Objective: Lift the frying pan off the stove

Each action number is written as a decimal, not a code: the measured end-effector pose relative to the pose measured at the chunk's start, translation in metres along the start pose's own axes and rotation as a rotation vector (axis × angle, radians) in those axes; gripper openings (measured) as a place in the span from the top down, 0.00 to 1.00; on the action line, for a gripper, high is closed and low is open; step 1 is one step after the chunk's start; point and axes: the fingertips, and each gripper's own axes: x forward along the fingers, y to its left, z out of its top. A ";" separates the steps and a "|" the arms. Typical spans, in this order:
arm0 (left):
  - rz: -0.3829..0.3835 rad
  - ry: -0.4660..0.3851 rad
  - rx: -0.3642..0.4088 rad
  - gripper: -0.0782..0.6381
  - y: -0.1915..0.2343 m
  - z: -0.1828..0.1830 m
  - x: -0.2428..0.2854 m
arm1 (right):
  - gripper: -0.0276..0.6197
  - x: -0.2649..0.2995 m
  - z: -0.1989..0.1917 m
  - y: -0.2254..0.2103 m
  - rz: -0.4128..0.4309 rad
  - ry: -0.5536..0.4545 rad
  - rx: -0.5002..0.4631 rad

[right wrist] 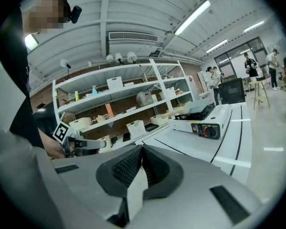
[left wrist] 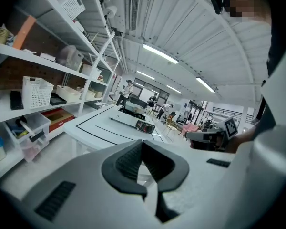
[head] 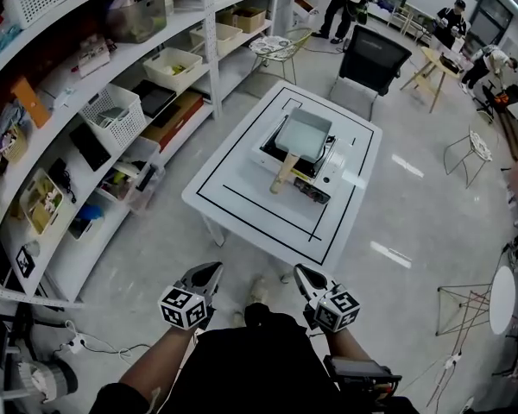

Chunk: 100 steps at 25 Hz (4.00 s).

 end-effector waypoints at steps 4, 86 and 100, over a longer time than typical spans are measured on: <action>0.009 0.007 0.011 0.88 0.013 0.014 0.016 | 0.92 0.021 0.010 -0.014 0.006 -0.002 0.004; -0.073 0.132 0.003 0.88 0.116 0.103 0.183 | 0.58 0.223 0.107 -0.162 0.197 -0.031 0.848; -0.022 0.129 -0.037 0.88 0.137 0.101 0.172 | 0.58 0.245 0.110 -0.172 0.277 0.008 0.918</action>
